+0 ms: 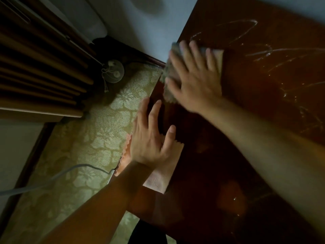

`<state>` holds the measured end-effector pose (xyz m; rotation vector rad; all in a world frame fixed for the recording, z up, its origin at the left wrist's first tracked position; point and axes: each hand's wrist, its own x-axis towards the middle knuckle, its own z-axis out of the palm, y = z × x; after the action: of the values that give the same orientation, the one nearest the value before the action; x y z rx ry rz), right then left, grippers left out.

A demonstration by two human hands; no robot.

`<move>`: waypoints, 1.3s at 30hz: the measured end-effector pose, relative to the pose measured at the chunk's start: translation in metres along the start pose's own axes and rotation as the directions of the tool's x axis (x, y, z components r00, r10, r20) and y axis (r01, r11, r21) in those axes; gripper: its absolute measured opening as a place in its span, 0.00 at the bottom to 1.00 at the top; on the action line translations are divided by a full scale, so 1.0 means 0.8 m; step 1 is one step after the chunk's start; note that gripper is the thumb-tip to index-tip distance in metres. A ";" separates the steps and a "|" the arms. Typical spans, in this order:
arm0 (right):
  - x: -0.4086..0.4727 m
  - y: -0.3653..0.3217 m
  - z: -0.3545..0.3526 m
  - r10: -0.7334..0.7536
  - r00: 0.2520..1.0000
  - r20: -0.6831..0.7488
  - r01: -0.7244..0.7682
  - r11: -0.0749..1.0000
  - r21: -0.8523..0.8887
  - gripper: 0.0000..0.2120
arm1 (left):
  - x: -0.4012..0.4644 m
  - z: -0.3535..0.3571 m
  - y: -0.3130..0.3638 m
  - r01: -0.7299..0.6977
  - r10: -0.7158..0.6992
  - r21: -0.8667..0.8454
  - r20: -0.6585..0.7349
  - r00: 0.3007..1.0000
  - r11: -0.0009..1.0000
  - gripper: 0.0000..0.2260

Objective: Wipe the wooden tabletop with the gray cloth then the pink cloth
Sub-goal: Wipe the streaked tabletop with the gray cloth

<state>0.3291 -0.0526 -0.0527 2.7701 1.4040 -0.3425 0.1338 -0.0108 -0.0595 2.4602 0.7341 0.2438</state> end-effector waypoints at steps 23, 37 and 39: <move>-0.001 -0.001 0.006 0.051 0.998 -0.047 -0.053 0.998 -0.023 0.34 | 0.005 -0.008 0.009 0.047 -0.050 0.056 0.065 0.997 0.997 0.29; 0.068 0.083 -0.016 0.231 0.971 -0.059 -0.231 0.973 -0.007 0.33 | 0.159 0.020 0.027 0.110 -0.122 0.089 0.146 0.982 0.990 0.25; 0.081 0.085 -0.019 0.270 0.960 -0.068 -0.271 0.963 0.006 0.32 | 0.159 0.027 0.026 0.125 -0.145 0.130 0.159 0.977 0.984 0.27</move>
<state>0.4230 -0.0402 -0.0569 2.9439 1.0125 -0.2379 0.2561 0.0352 -0.0637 2.4910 0.8595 -0.0604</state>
